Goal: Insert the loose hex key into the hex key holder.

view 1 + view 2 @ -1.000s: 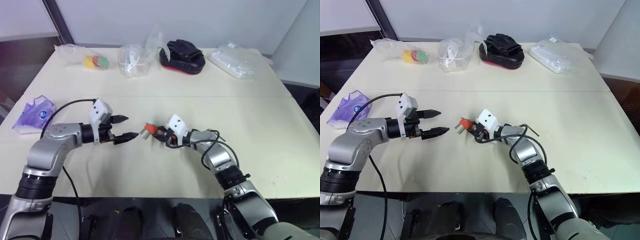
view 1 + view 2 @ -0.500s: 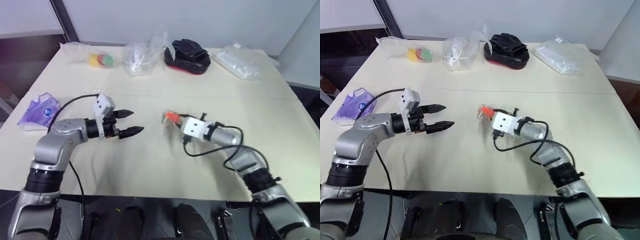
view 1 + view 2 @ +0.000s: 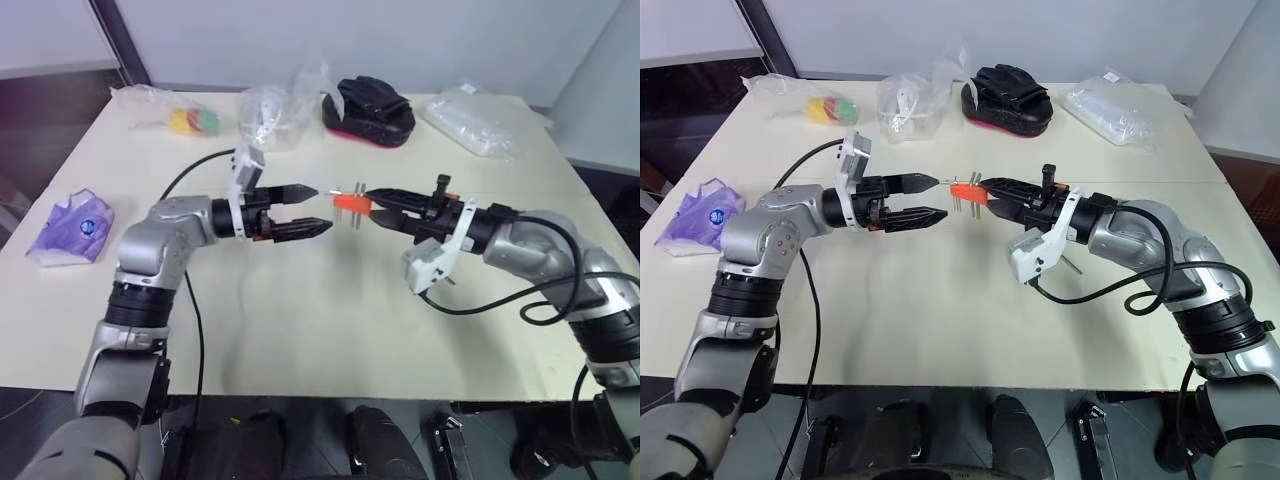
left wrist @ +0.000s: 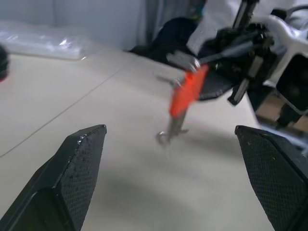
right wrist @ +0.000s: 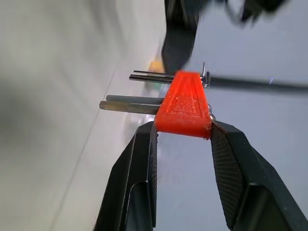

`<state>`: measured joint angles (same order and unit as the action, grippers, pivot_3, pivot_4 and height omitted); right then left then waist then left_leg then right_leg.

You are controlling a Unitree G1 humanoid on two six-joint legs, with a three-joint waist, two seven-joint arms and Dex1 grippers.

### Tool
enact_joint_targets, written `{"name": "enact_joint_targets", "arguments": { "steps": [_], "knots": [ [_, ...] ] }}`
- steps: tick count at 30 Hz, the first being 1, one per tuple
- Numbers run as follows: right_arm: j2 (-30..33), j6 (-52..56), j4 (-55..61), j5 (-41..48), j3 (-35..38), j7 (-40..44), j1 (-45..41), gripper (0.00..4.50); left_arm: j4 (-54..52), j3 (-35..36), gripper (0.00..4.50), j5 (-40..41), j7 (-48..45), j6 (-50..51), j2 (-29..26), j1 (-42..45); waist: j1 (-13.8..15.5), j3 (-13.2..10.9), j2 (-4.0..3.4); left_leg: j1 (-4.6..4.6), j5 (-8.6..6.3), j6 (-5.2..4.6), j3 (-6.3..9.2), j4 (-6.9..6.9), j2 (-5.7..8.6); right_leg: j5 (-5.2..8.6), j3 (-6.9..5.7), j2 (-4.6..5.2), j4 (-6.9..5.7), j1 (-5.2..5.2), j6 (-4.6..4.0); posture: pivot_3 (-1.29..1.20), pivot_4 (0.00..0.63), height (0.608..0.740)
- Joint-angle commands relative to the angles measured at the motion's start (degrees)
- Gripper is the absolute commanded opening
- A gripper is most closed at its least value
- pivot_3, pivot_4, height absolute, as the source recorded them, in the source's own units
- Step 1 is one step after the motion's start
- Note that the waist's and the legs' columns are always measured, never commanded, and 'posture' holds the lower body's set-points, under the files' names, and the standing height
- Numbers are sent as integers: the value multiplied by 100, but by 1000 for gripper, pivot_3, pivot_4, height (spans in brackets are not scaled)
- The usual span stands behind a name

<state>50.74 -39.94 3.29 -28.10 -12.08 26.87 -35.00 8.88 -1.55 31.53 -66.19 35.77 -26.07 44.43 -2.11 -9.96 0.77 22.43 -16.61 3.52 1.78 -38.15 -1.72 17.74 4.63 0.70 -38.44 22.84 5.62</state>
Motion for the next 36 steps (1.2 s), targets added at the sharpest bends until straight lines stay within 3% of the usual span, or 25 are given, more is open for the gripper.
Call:
{"name": "enact_joint_targets", "arguments": {
  "steps": [1,35,36],
  "knots": [
    [116,-344,165,-66,188,-17,-229,1007,-19,-64,4500,65,-206,-117,85,250,-21,0,0,0,0,0,0,0,0,0,0,0,0,0,0,0,150,740],
    [-49,-407,470,50,230,245,-238,1007,-247,-324,4500,60,-343,-198,346,136,-31,0,0,-1,1,1,1,-4,-1,0,1,1,-3,-2,0,0,150,740],
    [-49,-403,475,56,230,248,-234,1007,-240,-321,3961,61,-335,-200,351,143,-31,0,0,-1,1,1,1,-4,-1,0,1,1,-3,-2,0,0,150,740]
  ]
}}
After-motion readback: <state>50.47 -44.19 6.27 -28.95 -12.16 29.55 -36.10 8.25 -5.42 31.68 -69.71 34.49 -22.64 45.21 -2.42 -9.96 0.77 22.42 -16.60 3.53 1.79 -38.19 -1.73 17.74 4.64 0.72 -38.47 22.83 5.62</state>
